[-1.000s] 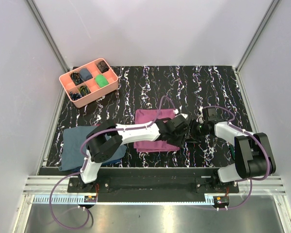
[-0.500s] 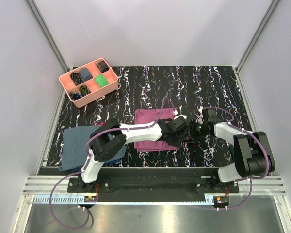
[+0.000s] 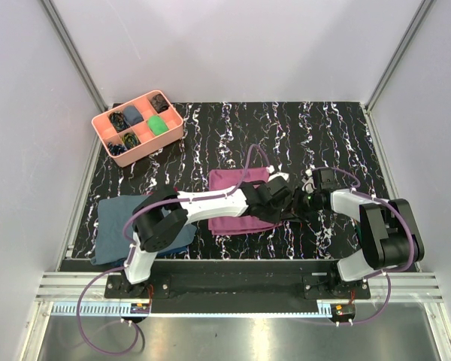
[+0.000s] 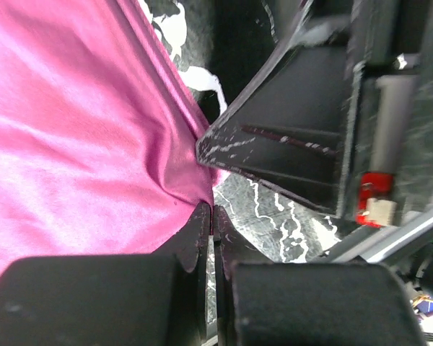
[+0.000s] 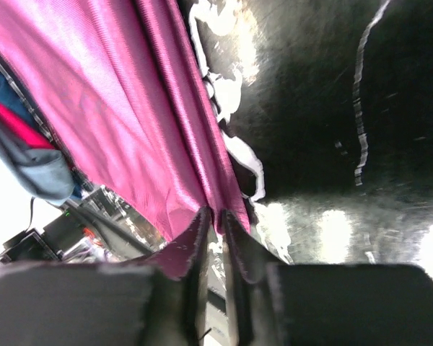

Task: Fold the napkin into a case and place the utensils inside
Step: Fold the lower triangle-folded napkin at the center of the board.

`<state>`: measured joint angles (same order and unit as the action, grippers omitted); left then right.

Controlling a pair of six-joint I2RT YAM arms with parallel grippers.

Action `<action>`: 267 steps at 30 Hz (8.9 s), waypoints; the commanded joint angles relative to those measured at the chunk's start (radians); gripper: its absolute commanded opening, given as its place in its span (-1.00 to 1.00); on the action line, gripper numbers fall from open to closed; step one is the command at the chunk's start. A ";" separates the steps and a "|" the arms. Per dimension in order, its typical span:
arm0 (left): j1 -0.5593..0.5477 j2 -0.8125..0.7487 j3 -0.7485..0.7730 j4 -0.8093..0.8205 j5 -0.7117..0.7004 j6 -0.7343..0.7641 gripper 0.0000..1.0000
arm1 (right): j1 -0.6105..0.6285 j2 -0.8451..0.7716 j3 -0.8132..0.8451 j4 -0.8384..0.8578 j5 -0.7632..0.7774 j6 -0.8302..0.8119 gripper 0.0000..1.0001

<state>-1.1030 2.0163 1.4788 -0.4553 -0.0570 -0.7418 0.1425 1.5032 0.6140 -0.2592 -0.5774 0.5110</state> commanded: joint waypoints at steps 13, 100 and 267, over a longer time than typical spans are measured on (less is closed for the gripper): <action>0.003 -0.071 -0.075 0.122 0.118 -0.036 -1.00 | -0.006 -0.176 -0.131 0.017 0.028 0.164 -0.82; 0.168 -0.474 -0.366 0.260 0.247 -0.016 0.21 | -0.035 0.395 0.699 -0.233 0.137 -0.129 -0.03; 0.565 -0.550 -0.816 0.679 0.457 -0.274 0.42 | 0.319 0.252 0.052 0.844 -0.248 0.502 -1.00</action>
<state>-0.5373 1.4433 0.6197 0.1673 0.3985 -0.9627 0.4637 1.7645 0.6628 0.5381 -0.7990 1.0180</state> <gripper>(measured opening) 0.689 0.013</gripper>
